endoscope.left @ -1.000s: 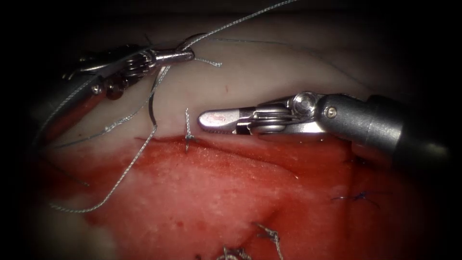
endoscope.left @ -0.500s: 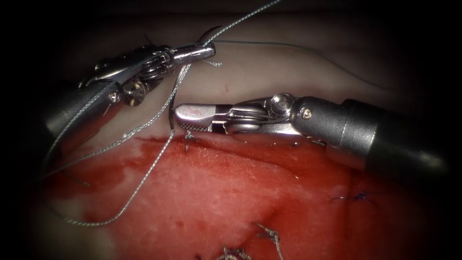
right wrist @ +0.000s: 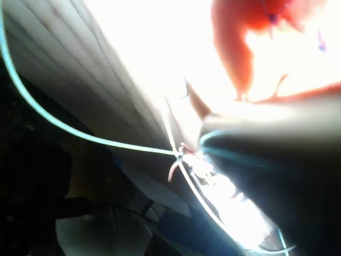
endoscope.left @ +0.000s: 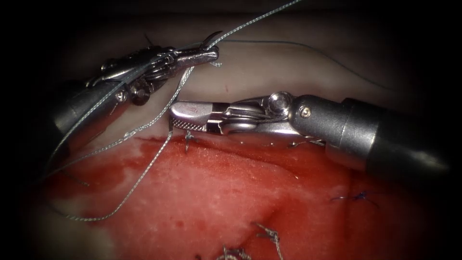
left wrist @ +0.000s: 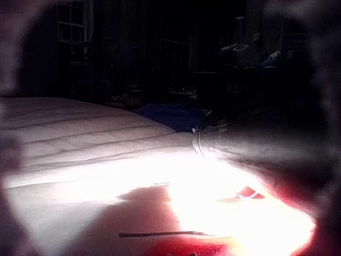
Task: Wound Closure
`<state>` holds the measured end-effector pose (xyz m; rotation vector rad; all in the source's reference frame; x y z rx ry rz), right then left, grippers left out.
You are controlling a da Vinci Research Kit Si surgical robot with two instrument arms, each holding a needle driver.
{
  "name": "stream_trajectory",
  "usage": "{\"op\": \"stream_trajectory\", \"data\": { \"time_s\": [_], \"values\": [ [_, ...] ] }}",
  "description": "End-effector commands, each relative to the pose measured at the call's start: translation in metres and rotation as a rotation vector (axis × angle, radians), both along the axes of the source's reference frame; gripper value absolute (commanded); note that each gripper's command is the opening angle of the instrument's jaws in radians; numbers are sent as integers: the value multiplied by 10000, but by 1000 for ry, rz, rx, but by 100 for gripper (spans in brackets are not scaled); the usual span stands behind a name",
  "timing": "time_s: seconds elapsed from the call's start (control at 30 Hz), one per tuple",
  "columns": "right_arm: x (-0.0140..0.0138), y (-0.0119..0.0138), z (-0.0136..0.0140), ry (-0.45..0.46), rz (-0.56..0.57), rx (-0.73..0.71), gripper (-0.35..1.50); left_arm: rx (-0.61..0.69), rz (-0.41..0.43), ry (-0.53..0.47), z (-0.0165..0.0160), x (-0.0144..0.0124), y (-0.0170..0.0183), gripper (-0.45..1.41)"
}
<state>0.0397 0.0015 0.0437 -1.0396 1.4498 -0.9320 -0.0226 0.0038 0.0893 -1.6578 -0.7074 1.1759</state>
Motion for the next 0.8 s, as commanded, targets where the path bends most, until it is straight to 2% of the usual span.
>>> {"op": "stream_trajectory", "data": {
  "time_s": [0.03, 0.27, 0.43, 0.5, 0.53, 0.57, 0.6, 0.63, 0.8],
  "values": [
    [9, 12, -10, 7, 4, -6, 113, -8, -4, -3, -10, -1, 15, -45],
    [14, 10, -12, 21, -21, -9, 104, -7, -4, -3, -10, -3, 14, -45],
    [18, 8, -15, 27, -26, -9, 88, -12, -11, -1, -10, -4, 14, -45],
    [19, 7, -15, 41, -26, -10, 64, -7, -11, -3, -11, -4, 14, -45],
    [20, 6, -15, 62, -17, -9, 31, -7, -11, -3, -11, -4, 13, -45],
    [20, 6, -15, 62, -17, -9, 31, -7, -11, -3, -11, -4, 13, -45],
    [20, 6, -14, 73, -12, -9, 4, -1, -10, -5, -11, -5, 13, -45],
    [20, 6, -14, 87, -8, -2, -32, -1, -10, -5, -11, -5, 13, -45],
    [19, 6, -10, 137, 12, -14, -35, 4, -8, -7, -11, -5, 13, -45]
  ]
}}
